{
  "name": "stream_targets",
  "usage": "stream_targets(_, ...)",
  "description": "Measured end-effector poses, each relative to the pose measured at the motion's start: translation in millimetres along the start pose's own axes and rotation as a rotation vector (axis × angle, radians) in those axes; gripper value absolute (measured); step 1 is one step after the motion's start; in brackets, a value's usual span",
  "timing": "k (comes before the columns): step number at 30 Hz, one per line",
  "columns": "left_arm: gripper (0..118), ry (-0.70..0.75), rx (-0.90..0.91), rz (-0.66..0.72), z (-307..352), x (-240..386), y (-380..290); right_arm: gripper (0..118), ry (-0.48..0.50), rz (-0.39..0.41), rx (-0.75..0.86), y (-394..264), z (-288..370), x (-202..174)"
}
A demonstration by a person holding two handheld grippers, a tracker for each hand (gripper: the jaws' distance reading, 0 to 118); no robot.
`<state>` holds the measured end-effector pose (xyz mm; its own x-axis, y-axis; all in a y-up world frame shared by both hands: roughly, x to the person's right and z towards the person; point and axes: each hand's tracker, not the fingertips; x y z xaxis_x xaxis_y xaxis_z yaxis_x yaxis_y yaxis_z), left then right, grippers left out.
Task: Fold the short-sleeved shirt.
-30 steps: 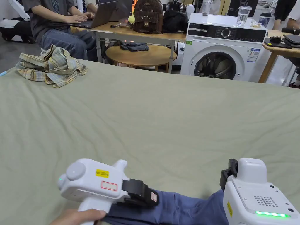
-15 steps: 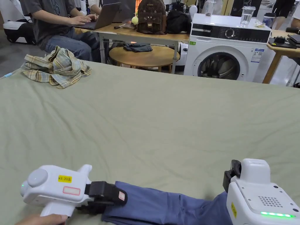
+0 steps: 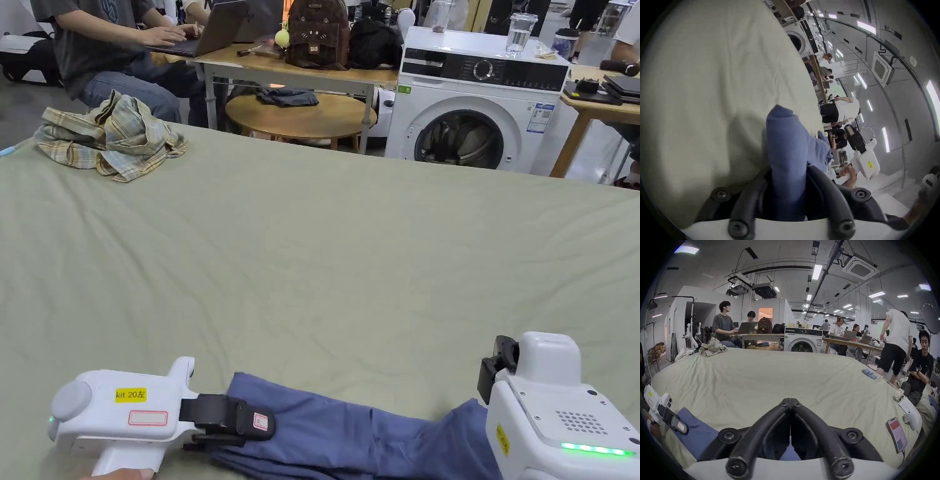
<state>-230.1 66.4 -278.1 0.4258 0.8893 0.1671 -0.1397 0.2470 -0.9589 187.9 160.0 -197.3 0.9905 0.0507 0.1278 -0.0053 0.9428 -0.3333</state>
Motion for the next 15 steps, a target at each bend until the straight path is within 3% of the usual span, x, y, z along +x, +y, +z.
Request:
stream_targets(4,11,0.045,0.039,-0.046,39.8,14.7,11.1,0,-0.002,0.003,0.011,2.5,-1.8,-1.0)
stream_targets(9,11,0.217,0.105,-0.099,103.9,44.4,19.6,0,0.016,0.009,0.019,8.9,-2.4,-8.3)
stream_targets(15,11,0.419,0.097,-0.140,103.1,91.8,16.5,0,0.040,0.019,0.026,10.0,-2.0,-16.4)
